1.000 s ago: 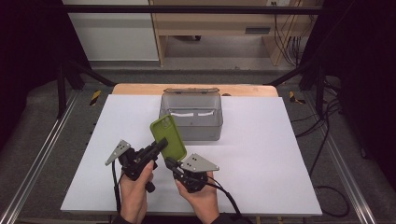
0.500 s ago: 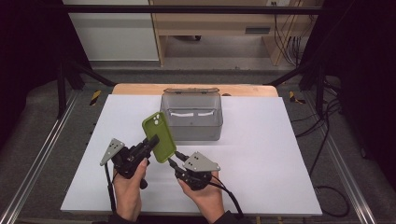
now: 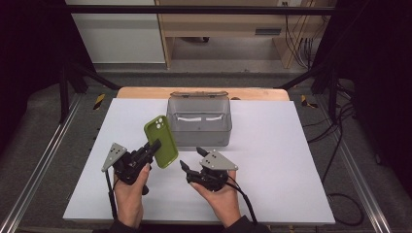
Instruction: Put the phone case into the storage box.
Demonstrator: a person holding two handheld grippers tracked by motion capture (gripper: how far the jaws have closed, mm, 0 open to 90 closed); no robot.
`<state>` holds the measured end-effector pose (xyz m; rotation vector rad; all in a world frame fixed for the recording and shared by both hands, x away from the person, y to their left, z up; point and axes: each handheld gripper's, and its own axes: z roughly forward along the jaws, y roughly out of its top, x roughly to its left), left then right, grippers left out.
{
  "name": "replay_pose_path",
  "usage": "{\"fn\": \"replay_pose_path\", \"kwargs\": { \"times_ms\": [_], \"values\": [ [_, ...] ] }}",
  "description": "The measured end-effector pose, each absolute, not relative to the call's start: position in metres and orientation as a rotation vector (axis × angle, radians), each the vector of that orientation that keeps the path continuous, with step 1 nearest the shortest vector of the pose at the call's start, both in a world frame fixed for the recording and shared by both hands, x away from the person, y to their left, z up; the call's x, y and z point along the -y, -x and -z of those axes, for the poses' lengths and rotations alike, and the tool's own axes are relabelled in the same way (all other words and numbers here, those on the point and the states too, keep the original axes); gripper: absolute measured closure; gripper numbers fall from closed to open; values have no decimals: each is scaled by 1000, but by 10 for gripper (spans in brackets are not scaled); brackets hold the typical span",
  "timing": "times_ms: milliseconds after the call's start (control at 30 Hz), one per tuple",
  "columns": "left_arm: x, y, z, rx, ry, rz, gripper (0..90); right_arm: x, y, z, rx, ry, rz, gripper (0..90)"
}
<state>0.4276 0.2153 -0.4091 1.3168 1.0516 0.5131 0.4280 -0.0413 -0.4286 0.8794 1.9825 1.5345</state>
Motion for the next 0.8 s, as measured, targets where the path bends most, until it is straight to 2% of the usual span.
{"fn": "replay_pose_path", "kwargs": {
  "times_ms": [267, 800],
  "values": [
    [-223, -428, 405, -1054, -1305, -520, 775, 51, -434, 432, -2048, -855, -1487, 117],
    [-236, -429, 401, -1077, -1290, -524, 775, 76, -437, 429, -1965, -855, -1417, 70]
  ]
}}
